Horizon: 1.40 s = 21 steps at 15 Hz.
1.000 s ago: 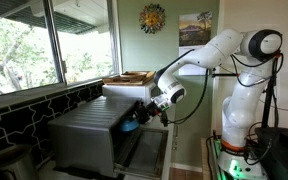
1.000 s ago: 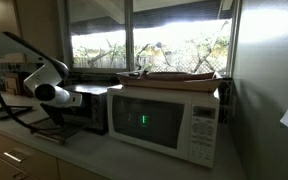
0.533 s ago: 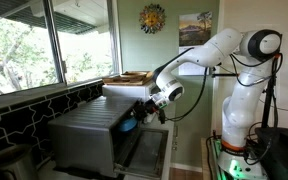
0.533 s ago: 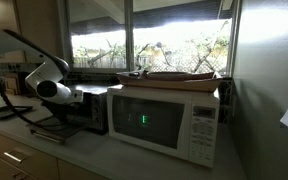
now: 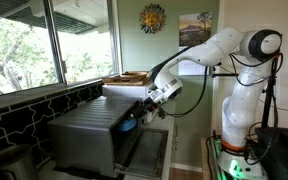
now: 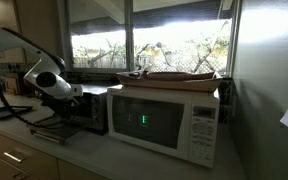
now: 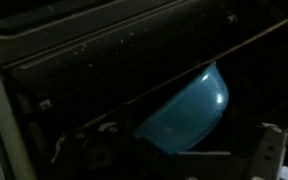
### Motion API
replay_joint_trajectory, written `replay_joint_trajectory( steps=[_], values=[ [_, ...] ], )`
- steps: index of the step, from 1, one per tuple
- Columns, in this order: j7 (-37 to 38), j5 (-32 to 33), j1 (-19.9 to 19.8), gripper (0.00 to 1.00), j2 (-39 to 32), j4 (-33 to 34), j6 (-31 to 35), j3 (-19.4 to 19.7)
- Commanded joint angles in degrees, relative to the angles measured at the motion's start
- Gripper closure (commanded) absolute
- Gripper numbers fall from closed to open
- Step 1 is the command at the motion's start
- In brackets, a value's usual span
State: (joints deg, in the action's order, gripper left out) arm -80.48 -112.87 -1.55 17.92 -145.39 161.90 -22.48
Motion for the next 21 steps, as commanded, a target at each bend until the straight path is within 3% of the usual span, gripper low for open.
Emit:
replay_joint_trajectory(
  steps=[1, 9, 10, 15, 18, 21],
  values=[
    [10.20, 12.09, 2.01, 0.00, -0.33, -0.17, 6.09, -1.19],
    [31.51, 37.64, 0.00, 0.00, 1.57, -2.69, 5.34, -2.45],
    [36.19, 42.62, 4.05, 0.00, 2.32, -3.67, 5.14, 2.25],
    [55.08, 59.32, 4.63, 0.00, 9.26, -5.44, -7.30, 10.41],
    [59.65, 64.01, 6.38, 0.00, 14.32, -4.19, -17.88, 16.38],
    [63.04, 67.45, 6.68, 0.00, 19.97, -3.20, -27.46, 19.93]
  ],
)
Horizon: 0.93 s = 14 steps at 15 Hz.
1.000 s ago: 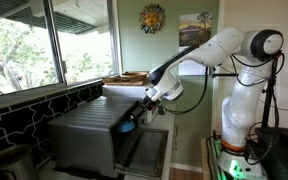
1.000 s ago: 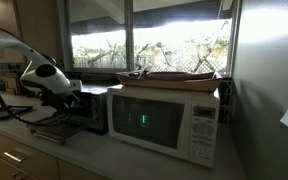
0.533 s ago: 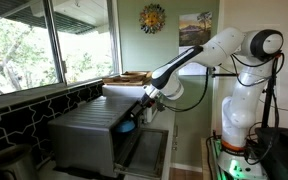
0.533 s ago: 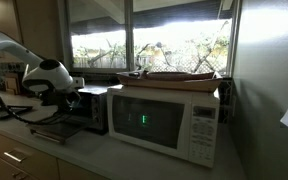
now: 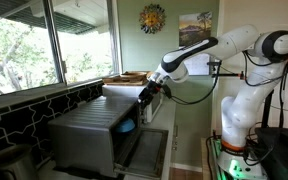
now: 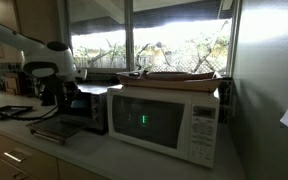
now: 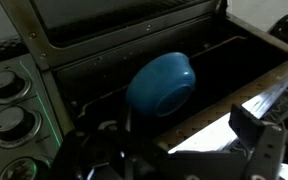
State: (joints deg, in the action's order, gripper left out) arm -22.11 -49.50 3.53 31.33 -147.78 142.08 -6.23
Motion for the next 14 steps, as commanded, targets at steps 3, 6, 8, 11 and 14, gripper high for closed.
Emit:
replay_joint_trajectory(
  steps=[3, 6, 8, 11, 14],
  values=[
    [9.05, 8.70, 0.44, 0.00, 12.44, 0.44, -16.18, 5.15],
    [13.03, 14.19, -0.90, 0.00, 17.51, 2.10, -22.01, 5.35],
    [15.78, 19.10, -1.78, 0.00, 20.53, 3.61, -25.51, 5.07],
    [19.00, 25.36, -2.04, 0.00, 24.10, 6.14, -29.38, 4.98],
    [20.13, 28.08, -1.78, 0.00, 26.36, 8.08, -31.19, 5.20]
  ],
)
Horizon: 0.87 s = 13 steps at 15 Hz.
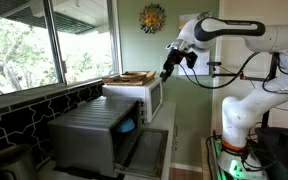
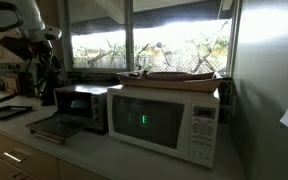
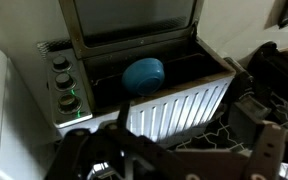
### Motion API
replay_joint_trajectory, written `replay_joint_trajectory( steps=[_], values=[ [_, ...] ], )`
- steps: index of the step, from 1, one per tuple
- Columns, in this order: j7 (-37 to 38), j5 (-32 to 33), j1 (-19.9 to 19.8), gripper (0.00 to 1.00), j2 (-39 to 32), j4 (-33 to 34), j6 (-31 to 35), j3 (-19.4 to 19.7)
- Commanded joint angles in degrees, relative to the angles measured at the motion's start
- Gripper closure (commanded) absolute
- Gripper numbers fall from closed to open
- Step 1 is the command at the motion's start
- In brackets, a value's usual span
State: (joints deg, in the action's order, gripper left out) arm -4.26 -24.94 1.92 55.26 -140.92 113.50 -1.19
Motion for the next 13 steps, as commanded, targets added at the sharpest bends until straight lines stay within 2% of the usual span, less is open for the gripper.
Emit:
replay_joint_trajectory(
  steps=[1, 13],
  values=[
    [1.33, 1.96, 1.19, 0.00, 0.84, 0.64, -0.31, 0.68],
    [1.74, 2.99, 1.02, 0.00, 2.12, 1.24, -0.90, 0.61]
  ],
)
